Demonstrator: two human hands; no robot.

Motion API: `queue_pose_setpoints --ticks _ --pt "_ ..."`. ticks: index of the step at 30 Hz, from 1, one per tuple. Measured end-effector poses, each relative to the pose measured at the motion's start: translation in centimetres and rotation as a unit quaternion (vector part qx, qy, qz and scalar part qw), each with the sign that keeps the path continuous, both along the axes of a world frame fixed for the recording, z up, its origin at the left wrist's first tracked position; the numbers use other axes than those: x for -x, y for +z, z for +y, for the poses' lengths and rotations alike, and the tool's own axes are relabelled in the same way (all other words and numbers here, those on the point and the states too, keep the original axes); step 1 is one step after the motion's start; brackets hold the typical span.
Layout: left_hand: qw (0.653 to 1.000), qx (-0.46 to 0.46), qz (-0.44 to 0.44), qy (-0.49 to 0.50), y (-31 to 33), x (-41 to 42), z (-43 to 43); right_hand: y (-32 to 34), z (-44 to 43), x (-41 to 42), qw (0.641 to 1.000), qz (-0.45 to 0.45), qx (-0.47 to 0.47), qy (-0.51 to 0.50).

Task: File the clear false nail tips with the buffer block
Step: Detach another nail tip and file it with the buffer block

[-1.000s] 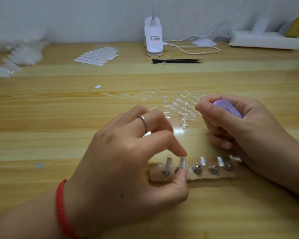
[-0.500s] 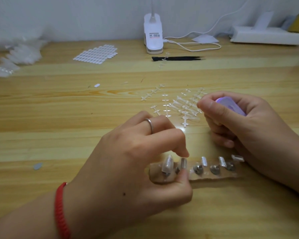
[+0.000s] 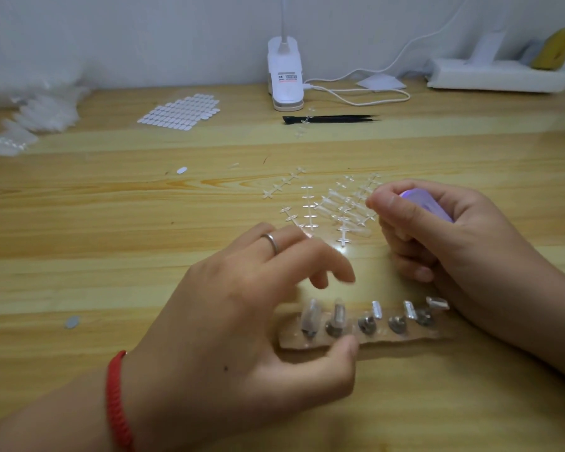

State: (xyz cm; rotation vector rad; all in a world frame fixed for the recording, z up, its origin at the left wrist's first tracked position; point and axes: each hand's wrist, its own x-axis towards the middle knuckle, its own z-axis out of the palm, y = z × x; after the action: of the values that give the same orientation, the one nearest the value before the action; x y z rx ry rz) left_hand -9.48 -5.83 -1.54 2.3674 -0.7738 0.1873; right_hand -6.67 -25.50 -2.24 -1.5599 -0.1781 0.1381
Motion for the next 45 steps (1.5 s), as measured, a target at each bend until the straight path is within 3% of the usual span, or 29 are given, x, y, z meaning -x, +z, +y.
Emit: queue_pose_setpoints --ticks 1,3,7,12,18,23,45 --pt "0.999 0.005 0.029 -0.033 -0.4 0.3 0.8 0.1 0.0 0.0 1.0 0.008 -0.017 -0.005" --pt "0.996 0.033 0.084 0.023 -0.8 -0.8 1.3 0.4 0.1 -0.1 0.998 0.025 -0.062 -0.012" --pt "0.993 0.101 0.009 0.053 0.5 -0.9 2.0 0.6 -0.1 -0.4 0.989 0.061 -0.133 -0.023" --pt "0.997 -0.02 0.007 0.07 0.5 -3.7 1.1 0.6 -0.4 -0.7 0.978 0.089 -0.188 -0.019" --pt "0.992 -0.105 0.019 0.071 0.5 -5.6 -1.3 0.7 -0.6 -0.9 0.967 0.112 -0.226 -0.023" --pt "0.974 -0.199 -0.014 0.107 0.3 -6.7 -2.9 0.7 -0.6 -0.9 0.966 0.114 -0.232 -0.022" --pt "0.978 -0.191 0.039 0.081 1.2 -7.3 -2.8 0.8 -0.6 -0.8 0.968 0.114 -0.224 -0.02"
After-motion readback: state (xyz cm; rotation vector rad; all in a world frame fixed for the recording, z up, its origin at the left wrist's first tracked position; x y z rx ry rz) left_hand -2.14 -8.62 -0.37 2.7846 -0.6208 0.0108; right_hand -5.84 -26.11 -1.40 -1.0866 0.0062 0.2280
